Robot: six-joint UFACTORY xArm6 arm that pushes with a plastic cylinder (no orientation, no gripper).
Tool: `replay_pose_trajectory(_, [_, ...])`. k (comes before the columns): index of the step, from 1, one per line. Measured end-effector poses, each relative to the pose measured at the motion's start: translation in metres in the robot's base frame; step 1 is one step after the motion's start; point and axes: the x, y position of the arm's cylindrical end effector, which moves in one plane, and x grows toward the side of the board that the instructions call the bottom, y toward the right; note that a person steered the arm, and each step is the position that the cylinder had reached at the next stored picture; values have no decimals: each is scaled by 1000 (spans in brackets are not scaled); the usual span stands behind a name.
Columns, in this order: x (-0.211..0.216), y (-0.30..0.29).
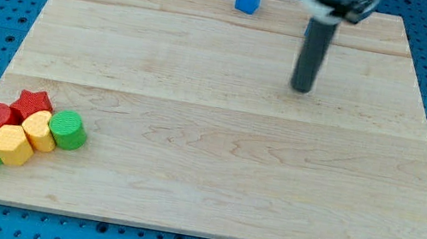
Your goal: Place the blue cube and blue triangle horizontally
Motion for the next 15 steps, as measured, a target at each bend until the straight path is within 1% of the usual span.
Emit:
replay_pose_trajectory(1, [-61,63])
replay_pose_trajectory(2, [-118,93])
replay_pose_trajectory(3, [-170,74])
replay_pose_trajectory(4, [-166,54])
replay_pose_trajectory(5, [-135,51])
replay_pose_trajectory(6, [-105,24])
replay_pose_trajectory(7, [-101,-17])
replay_pose_trajectory(8, [-102,-16])
replay_pose_trajectory(9, [-133,3])
replay_pose_trajectory(10, [-170,-2])
replay_pose_trajectory(13, [-169,-79])
replay_pose_trajectory(15, [-169,-145])
